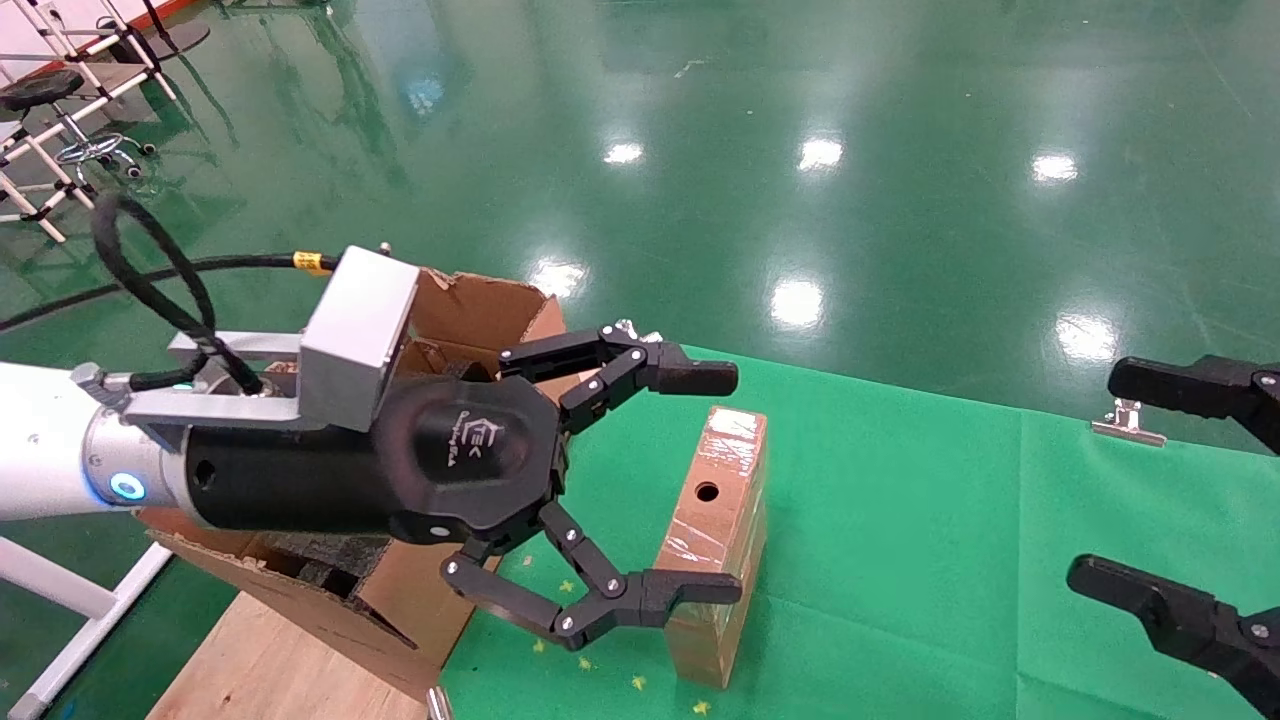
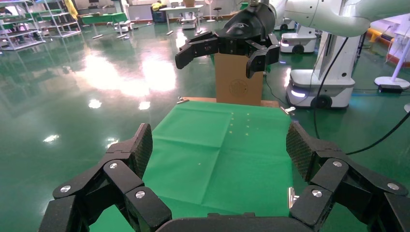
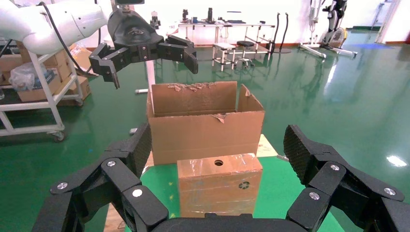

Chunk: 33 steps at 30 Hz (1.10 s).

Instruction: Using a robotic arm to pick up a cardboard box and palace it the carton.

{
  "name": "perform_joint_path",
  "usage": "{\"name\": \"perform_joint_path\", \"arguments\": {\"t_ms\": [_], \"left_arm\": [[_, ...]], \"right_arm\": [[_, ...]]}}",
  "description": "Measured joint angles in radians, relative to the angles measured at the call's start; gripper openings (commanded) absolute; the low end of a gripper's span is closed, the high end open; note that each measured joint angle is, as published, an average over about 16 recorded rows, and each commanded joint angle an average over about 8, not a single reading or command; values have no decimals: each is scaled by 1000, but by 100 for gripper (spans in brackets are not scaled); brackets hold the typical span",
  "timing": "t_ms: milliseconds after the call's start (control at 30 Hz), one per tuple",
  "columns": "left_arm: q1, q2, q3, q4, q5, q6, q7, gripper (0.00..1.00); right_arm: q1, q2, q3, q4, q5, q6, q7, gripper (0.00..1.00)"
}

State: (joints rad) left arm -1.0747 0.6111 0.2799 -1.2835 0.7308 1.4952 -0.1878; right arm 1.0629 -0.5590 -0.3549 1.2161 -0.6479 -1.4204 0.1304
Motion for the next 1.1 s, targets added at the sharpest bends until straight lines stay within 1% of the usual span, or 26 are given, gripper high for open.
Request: {"name": "perform_joint_path", "arguments": {"t_ms": [100,133,333,500,633,933,1100], "left_arm": [[0,0,0,0,0,0,-1,100],[0,0,1,0,0,0,-2,100],[-18,-3,16,-2,22,-1,-33,100],[-62,-3,49,-8,71,-8,-107,100],[-118,0,91,-18,137,-15,-203,100],[-272,24,206,-43,314,-11,-472,100],[-328,36,247,-50,375,3,-566,100]], "right_arm": [[0,0,0,0,0,0,0,6],[0,0,0,0,0,0,0,0],[0,0,0,0,0,0,0,0],[0,0,0,0,0,0,0,0],[0,0,0,0,0,0,0,0],[0,0,0,0,0,0,0,0],[0,0,0,0,0,0,0,0]]}}
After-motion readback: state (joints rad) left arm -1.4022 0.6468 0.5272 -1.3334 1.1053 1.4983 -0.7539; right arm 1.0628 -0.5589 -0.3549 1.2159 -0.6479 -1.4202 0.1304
